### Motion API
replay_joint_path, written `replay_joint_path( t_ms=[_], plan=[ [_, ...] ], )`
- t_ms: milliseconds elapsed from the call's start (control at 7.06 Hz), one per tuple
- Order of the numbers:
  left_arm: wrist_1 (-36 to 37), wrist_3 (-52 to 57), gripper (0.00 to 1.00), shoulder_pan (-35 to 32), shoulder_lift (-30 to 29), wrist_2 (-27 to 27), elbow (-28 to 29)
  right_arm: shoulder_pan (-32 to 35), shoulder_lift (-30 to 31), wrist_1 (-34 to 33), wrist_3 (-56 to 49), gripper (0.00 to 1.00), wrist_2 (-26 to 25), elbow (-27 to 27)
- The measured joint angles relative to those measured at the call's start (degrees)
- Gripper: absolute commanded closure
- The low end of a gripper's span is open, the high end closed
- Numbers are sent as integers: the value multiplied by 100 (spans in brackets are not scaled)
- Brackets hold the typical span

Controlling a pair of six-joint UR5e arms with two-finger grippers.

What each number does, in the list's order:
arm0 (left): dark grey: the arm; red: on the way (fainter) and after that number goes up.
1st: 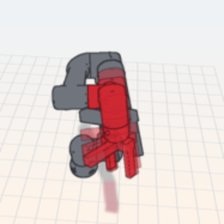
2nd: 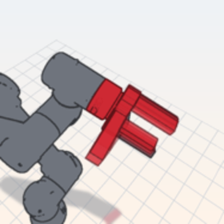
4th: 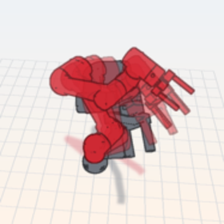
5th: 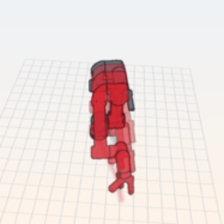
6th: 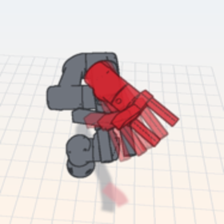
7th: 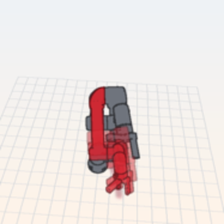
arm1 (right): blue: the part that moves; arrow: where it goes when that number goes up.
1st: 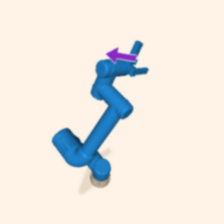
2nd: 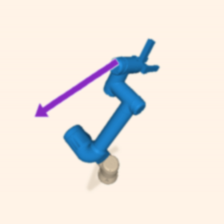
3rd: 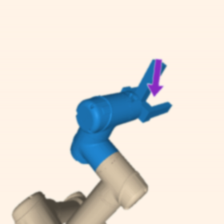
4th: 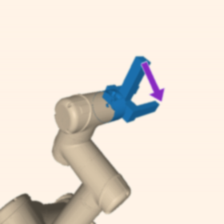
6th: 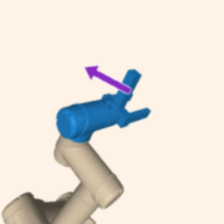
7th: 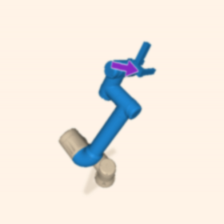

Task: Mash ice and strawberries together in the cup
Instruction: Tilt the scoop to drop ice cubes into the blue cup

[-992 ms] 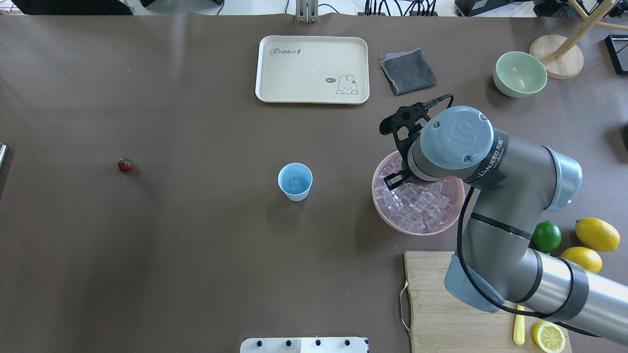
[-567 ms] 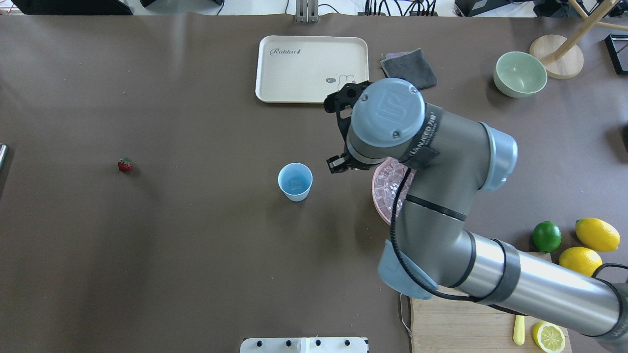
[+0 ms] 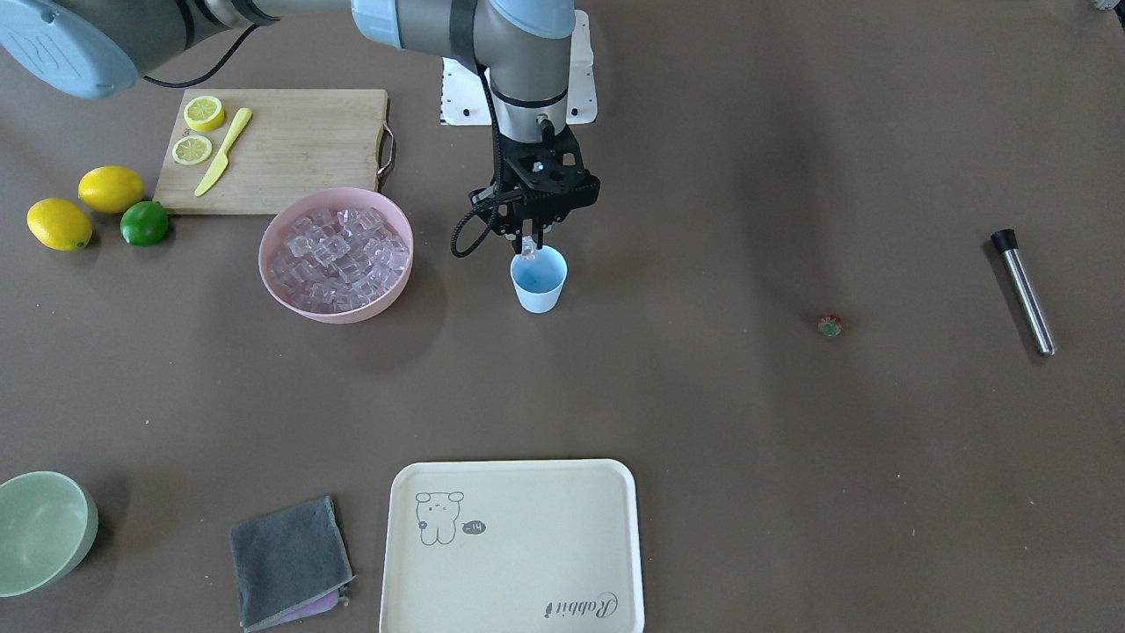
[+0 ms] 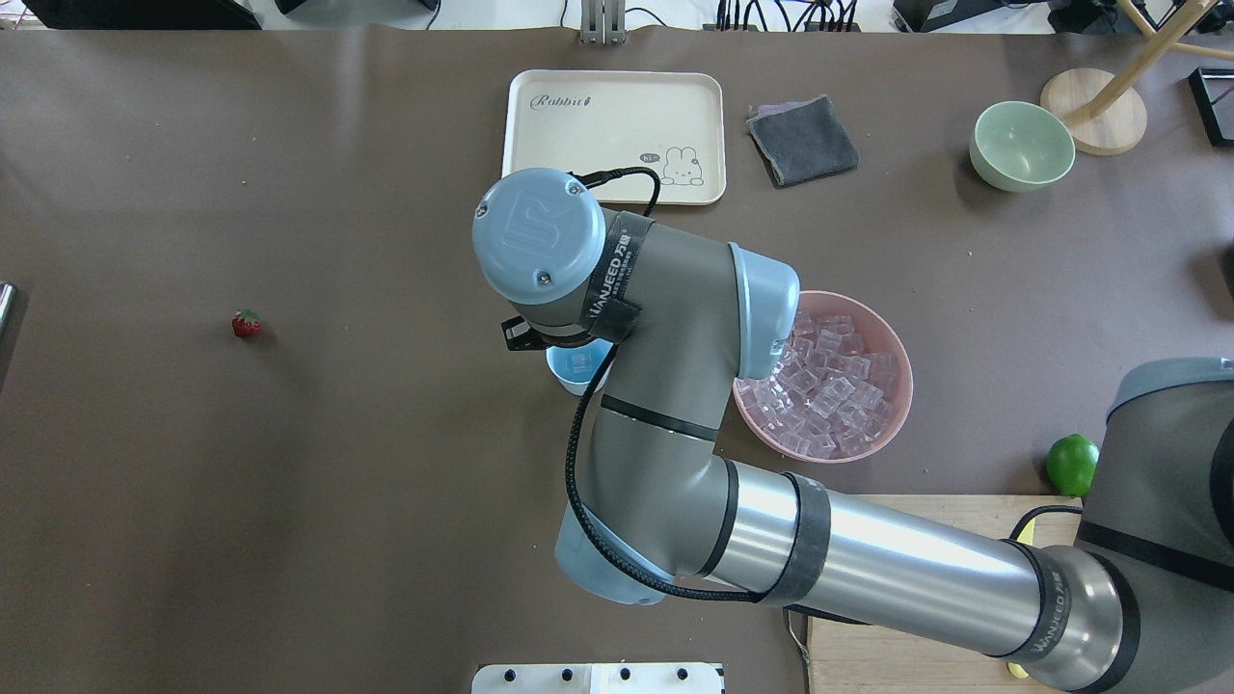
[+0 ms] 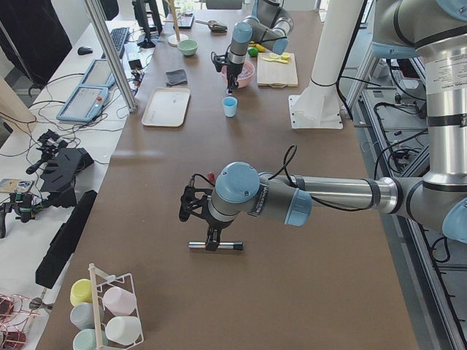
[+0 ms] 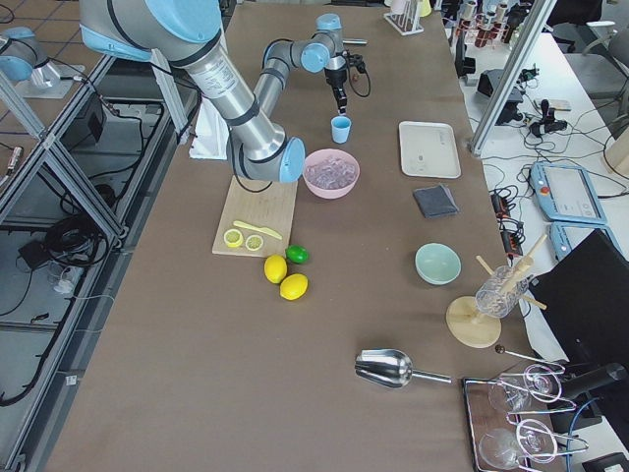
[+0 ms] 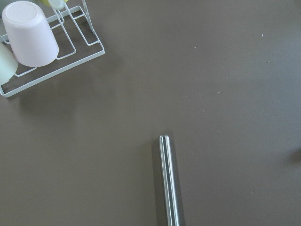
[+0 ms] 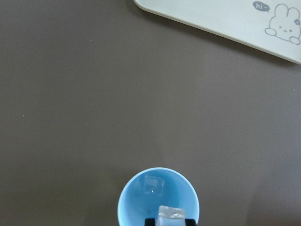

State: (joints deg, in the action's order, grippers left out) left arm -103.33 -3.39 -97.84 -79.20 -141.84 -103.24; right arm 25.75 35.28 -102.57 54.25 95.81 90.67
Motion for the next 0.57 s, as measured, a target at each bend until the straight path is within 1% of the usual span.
replay_joint_path(
  t_ms=[142,425,567],
  plan=[
    [0,-2,1,-1,0,-7,30,-61,-57,88,15,92,-70,-171],
    [3,-2,1,-4,-1,-10,70,-80,3,401,3,91,-150,-345],
    [0,2,1,-6,-5,-10,94,-73,59,529,4,23,-159,-353]
  ],
)
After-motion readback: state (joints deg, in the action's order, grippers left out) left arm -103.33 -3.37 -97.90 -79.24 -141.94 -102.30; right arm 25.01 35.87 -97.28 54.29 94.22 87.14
